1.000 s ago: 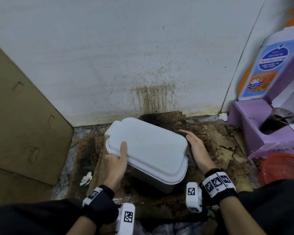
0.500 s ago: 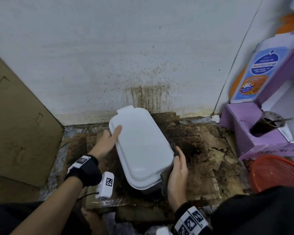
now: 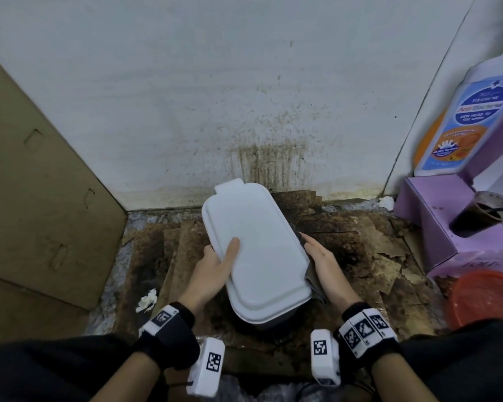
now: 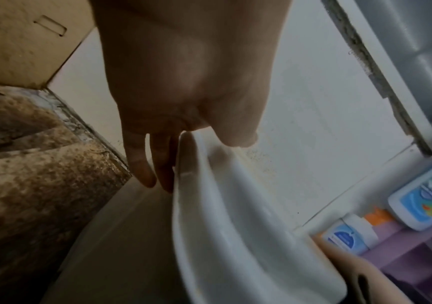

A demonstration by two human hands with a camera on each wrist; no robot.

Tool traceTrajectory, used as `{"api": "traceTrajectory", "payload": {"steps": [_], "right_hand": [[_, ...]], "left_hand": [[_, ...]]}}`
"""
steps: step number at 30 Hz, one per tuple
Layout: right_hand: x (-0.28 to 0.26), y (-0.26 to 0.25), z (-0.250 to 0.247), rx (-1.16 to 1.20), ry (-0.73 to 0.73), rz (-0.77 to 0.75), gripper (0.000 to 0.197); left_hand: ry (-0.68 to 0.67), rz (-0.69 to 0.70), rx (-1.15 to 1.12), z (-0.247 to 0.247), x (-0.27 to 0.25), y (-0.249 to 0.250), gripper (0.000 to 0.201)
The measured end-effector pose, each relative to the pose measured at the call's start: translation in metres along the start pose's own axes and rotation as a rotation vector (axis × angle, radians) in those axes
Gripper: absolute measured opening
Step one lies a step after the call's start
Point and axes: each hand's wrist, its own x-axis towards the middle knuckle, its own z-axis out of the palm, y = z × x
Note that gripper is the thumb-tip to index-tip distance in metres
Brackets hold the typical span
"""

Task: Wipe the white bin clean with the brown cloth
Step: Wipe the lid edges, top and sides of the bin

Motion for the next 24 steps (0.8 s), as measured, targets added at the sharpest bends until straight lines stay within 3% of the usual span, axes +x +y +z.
{"api": "traceTrajectory", "payload": {"steps": [2, 6, 15, 21, 24], "right_hand": [[-0.006, 0.005, 0.005, -0.012, 0.028, -0.028, 0.037], [-0.029, 0.017, 0.017, -0.048, 0.164, -0.102, 0.038], [-0.044, 0.033, 0.045, 0.072, 0.352, -0.132, 0.036], [-0.022, 0.027, 0.026, 0.284, 0.312, 0.068, 0.033], [-0.013, 0.003, 0.016, 0.289, 0.293, 0.044, 0.032]], "left_hand": [[0.009, 0.045, -0.014, 0.003, -0.004, 0.001, 0.09], [-0.061, 0.122, -0.059, 0.004, -0.012, 0.018, 0.058], [-0.188, 0.066, 0.045, -0.022, 0.007, 0.038, 0.085], [-0.119, 0.11, 0.045, -0.019, 0.004, 0.024, 0.063], [-0.096, 0.128, 0.017, -0.017, -0.003, 0.017, 0.057]]}}
